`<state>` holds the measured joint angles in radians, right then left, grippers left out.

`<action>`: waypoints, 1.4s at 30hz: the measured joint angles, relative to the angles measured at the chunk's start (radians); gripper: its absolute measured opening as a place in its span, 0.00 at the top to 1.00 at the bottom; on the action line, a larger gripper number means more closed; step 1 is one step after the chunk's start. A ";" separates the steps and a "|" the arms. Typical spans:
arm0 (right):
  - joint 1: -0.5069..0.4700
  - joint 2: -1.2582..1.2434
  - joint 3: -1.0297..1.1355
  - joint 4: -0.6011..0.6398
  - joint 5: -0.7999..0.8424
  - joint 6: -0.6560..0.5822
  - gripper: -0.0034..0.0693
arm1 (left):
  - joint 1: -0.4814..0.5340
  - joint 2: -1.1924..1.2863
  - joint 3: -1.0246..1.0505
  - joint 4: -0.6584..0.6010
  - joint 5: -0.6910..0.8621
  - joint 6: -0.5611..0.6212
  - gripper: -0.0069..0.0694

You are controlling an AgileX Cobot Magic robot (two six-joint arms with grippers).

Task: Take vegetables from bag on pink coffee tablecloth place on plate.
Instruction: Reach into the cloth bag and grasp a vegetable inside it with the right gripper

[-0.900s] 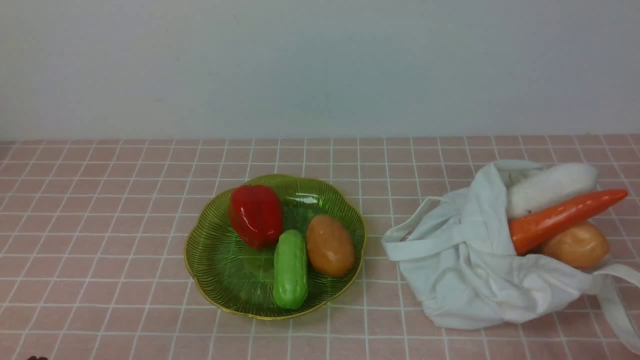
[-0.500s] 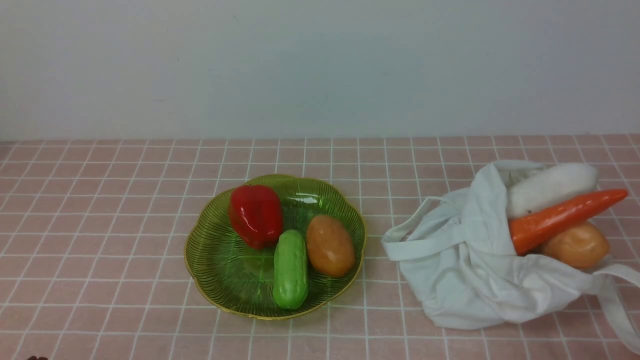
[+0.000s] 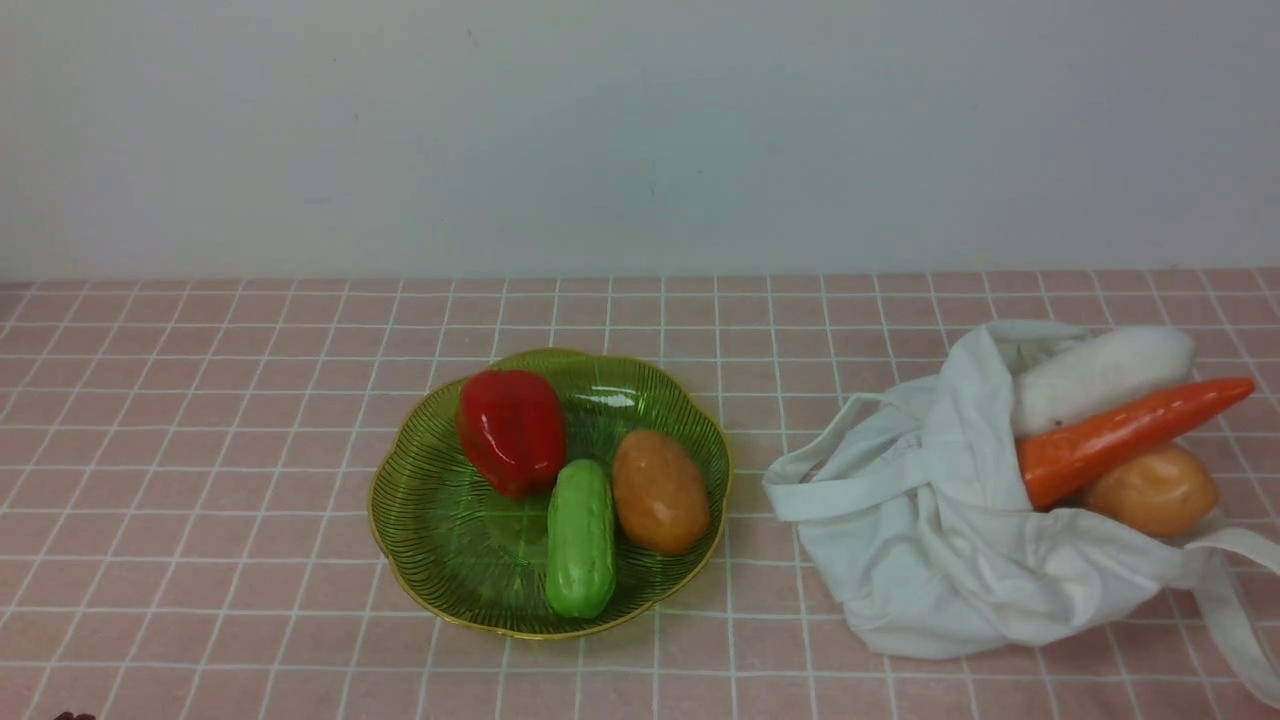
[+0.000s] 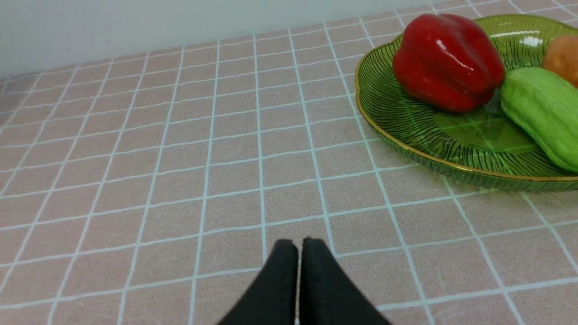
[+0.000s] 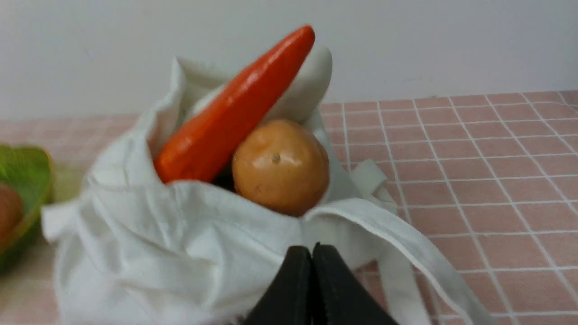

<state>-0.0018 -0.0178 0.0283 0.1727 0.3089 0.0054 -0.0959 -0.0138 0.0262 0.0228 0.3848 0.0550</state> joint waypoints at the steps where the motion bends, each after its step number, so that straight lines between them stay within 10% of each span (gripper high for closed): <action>1: 0.002 0.000 0.000 0.075 -0.051 0.037 0.97 | 0.000 0.000 0.000 0.000 0.000 0.000 0.92; 7: 0.002 0.000 0.000 0.429 -0.289 0.146 0.97 | 0.000 0.000 0.000 0.000 0.000 0.000 0.92; 17: 0.002 0.000 -0.011 0.588 -0.486 0.228 0.97 | 0.000 0.000 0.000 0.000 0.000 0.000 0.92; 35: 0.002 0.820 -0.837 0.066 0.350 0.119 0.93 | 0.000 0.000 0.000 0.000 0.000 0.000 0.92; 42: 0.002 1.030 -0.902 0.019 0.380 0.115 0.69 | 0.000 0.000 0.000 -0.001 0.000 0.000 0.92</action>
<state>0.0000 1.0124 -0.8739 0.1918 0.6891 0.1203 -0.0959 -0.0138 0.0262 0.0220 0.3848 0.0550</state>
